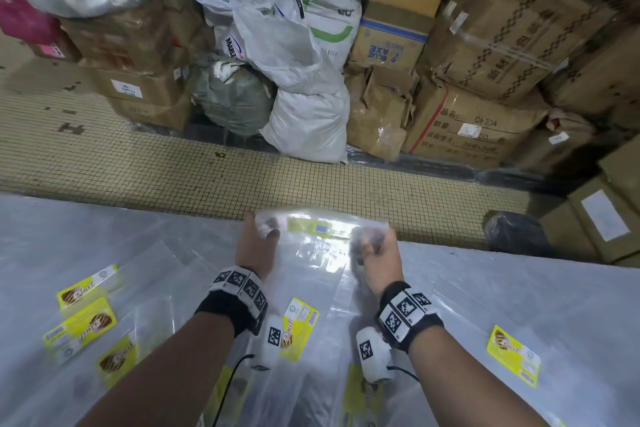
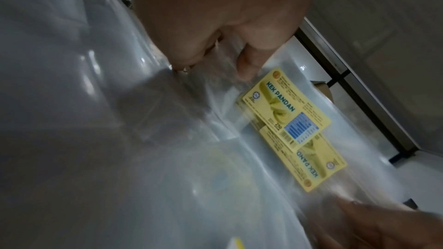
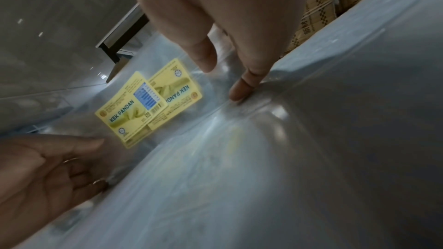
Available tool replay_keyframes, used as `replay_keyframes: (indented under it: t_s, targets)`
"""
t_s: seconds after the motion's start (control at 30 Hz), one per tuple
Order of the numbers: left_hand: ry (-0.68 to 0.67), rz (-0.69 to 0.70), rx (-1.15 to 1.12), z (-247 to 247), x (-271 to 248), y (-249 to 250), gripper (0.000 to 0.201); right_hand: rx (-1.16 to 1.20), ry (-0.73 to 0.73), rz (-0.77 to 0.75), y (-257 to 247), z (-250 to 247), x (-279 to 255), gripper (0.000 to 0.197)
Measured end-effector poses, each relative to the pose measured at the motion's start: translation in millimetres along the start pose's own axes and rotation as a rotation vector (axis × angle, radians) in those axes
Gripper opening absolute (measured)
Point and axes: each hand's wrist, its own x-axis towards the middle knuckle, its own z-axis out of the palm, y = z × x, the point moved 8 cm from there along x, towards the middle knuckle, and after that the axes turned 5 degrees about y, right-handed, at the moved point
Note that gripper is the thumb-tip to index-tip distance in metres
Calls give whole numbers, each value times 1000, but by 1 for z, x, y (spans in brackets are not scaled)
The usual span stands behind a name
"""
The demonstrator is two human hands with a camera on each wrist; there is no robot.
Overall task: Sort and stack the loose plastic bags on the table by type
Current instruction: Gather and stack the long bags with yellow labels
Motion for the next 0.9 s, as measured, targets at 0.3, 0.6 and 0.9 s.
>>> replay_keyframes:
  t_s: [0.3,0.6,0.9]
  targets:
    - [8,50,-108,-7,2,2,40,67,-49,47,1,0,-1,28]
    - [-25,15,-86,-7,-5,17,39,-87,-1,22,-3,-3,1,28]
    - [-216,85,8,-13,4,29,12,40,-85,34,-14,-15,0,28]
